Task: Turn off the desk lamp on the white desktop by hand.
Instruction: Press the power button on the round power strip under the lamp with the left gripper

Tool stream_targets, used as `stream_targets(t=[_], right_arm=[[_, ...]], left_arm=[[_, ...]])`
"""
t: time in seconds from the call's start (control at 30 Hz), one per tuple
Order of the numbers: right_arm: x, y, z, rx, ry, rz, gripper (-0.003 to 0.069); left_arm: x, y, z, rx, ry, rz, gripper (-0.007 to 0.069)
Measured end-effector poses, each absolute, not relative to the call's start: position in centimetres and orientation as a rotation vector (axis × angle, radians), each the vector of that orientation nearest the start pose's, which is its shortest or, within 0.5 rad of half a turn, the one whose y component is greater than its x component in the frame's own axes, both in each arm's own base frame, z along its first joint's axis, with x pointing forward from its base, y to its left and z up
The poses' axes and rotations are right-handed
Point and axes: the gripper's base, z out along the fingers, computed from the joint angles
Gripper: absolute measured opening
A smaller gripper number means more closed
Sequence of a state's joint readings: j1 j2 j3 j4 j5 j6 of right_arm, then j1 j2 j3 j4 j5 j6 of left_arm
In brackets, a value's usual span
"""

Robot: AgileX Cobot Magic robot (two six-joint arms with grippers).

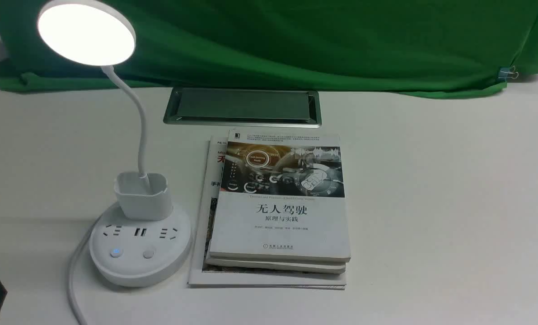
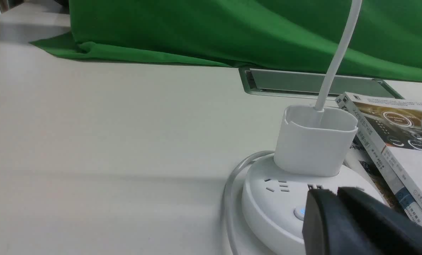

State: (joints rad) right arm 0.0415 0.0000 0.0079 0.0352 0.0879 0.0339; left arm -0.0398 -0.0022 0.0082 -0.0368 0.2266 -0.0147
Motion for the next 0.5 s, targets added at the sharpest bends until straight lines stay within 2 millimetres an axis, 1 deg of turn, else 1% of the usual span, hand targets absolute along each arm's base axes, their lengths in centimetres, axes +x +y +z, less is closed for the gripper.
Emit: stream_targets(t=[0.5], right_arm=[[5.68,0.26,20.25,0.019,1.581,0.089,0.0036]], left_arm=[[5.57,-0.16,19.00,0.043,1.716,-0.011,0.0020]])
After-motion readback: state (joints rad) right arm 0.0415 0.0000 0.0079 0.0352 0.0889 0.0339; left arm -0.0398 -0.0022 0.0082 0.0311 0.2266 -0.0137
